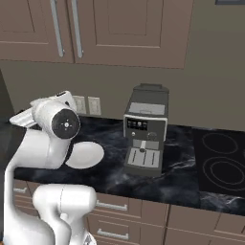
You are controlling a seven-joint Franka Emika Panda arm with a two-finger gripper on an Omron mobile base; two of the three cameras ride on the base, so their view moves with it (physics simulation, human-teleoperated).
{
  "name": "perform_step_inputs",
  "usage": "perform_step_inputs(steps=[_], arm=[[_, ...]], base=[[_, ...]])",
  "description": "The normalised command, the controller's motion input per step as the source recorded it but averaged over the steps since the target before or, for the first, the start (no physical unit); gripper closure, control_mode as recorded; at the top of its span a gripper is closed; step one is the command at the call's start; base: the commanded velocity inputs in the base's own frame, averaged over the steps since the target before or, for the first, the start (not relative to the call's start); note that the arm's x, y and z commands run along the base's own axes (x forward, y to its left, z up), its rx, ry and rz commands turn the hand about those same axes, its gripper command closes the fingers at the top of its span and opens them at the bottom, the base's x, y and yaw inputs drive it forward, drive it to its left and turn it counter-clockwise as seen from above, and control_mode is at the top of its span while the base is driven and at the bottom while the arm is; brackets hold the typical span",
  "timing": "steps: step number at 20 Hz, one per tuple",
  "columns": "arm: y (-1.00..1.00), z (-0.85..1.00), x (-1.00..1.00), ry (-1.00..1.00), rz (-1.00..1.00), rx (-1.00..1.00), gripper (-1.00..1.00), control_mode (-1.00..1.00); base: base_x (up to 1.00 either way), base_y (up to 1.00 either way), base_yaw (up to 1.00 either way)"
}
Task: Pick up the marshmallow and place it in the cup of hot chocolate on the dining counter.
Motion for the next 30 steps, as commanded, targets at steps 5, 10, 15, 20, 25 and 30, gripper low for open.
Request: perform_step_inputs(steps=[5,10,15,20,25,30], arm=[[-0.32,0.08,0.0,0.0,0.44,0.15,1.0,-1.0],[-0.12,0.05,-0.01,-0.04,0.31,0.0,1.0,-1.0],[-0.01,0.03,0.03,-0.07,0.18,0.0,1.0,-1.0],[0.0,0.0,0.21,0.0,0.02,0.0,1.0,-1.0],[0.0,0.01,0.03,0.0,0.0,0.0,1.0,1.0],[0.0,0.0,0.0,0.0,0.0,0.0,1.0,1.0]], base=[[0.0,0.0,0.0],[0.0,0.0,0.0],[0.0,0.0,0.0],[0.0,0.0,0.0],[-0.25,-0.12,0.0],[-1.0,-0.46,-0.03]])
